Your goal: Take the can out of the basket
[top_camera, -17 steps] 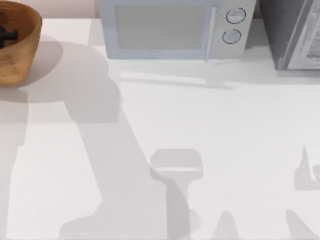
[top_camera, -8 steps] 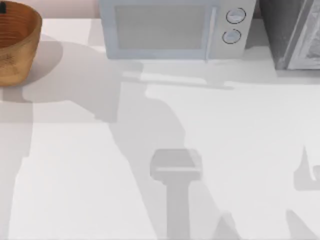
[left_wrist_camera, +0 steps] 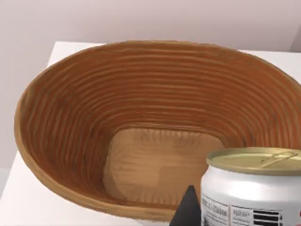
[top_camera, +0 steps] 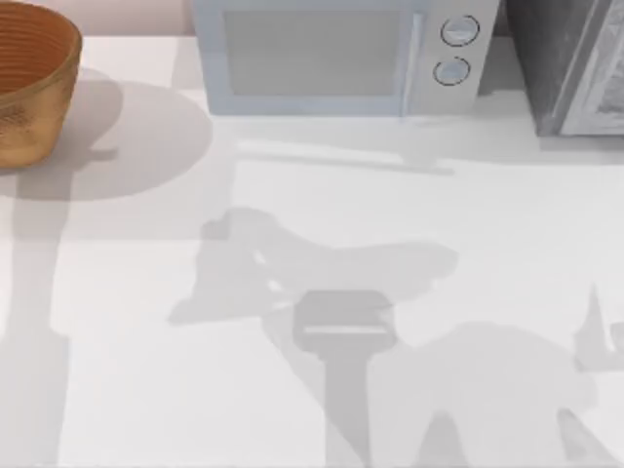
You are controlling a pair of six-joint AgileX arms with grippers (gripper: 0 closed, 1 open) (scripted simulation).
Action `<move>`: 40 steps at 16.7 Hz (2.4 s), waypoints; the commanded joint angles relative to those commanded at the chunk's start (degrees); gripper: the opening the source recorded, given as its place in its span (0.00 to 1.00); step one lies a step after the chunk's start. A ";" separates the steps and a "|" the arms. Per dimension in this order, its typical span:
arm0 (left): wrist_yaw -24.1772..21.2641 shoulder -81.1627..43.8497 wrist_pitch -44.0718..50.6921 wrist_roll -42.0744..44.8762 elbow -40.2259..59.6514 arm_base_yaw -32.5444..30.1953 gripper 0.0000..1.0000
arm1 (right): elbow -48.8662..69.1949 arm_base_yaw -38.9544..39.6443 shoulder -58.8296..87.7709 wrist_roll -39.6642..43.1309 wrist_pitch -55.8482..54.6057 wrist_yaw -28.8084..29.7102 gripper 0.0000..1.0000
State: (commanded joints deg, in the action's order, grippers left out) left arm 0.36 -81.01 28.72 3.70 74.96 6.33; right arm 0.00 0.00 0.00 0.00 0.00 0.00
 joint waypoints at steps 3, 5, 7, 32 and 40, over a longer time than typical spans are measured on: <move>0.91 18.59 -7.25 -1.47 -17.07 -1.39 0.00 | 0.00 0.00 0.00 0.00 0.00 0.00 1.00; 1.10 30.66 -11.71 -2.19 -28.29 -2.30 0.00 | 0.00 0.00 0.00 0.00 0.00 0.00 1.00; 1.08 42.13 -15.80 -2.75 -39.01 -3.13 0.00 | 0.00 0.00 0.00 0.00 0.00 0.00 1.00; -7.26 66.86 -36.75 -3.25 -66.56 -9.25 0.00 | 0.00 0.00 0.00 0.00 0.00 0.00 1.00; -21.00 39.85 -51.63 -2.35 -52.68 -13.66 0.00 | 0.00 0.00 0.00 0.00 0.00 0.00 1.00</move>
State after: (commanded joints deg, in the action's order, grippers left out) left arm -20.64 -41.16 -22.90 1.34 22.28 -7.34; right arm 0.00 0.00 0.00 0.00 0.00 0.00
